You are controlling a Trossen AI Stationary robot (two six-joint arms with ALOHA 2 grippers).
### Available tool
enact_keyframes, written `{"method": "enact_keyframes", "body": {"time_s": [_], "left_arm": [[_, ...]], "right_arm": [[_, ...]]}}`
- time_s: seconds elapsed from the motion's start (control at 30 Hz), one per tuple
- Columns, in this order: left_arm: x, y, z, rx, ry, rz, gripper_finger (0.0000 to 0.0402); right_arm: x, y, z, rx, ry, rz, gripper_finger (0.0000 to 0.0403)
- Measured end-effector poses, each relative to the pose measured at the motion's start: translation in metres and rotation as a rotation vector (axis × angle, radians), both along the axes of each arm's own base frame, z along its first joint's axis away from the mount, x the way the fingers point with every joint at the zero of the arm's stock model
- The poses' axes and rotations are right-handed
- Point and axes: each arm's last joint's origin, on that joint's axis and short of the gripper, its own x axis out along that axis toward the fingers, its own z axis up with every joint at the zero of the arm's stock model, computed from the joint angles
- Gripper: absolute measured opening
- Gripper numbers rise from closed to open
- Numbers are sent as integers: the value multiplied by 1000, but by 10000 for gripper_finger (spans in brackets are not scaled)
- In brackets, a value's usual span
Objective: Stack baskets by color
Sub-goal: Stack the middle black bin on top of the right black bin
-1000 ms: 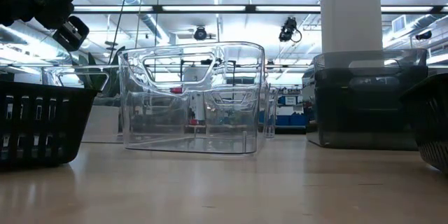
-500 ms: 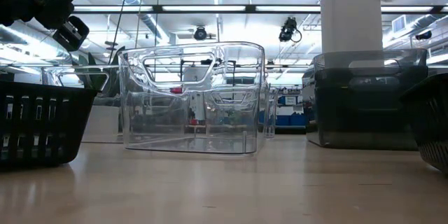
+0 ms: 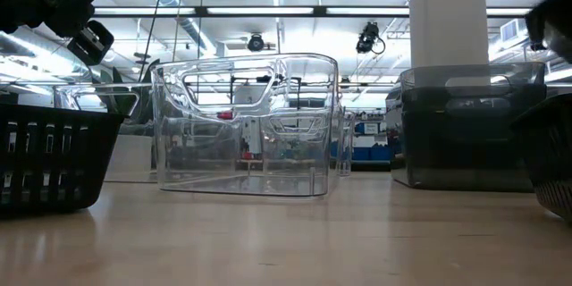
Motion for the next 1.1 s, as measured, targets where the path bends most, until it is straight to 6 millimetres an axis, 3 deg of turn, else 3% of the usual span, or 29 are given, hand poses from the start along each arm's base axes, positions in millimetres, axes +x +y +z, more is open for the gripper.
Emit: {"method": "enact_keyframes", "body": {"time_s": [0.37,0.57,0.8,1.1], "left_arm": [[0,0,0,0,0,0,117],[0,0,0,0,0,0,117],[0,0,0,0,0,0,117],[0,0,0,0,0,0,117]], "right_arm": [[9,2,-17,55,-54,63,2],[10,-3,-41,37,-33,122,2],[15,-19,-64,-24,-25,243,4],[39,-37,-72,-76,-136,203,39]]}}
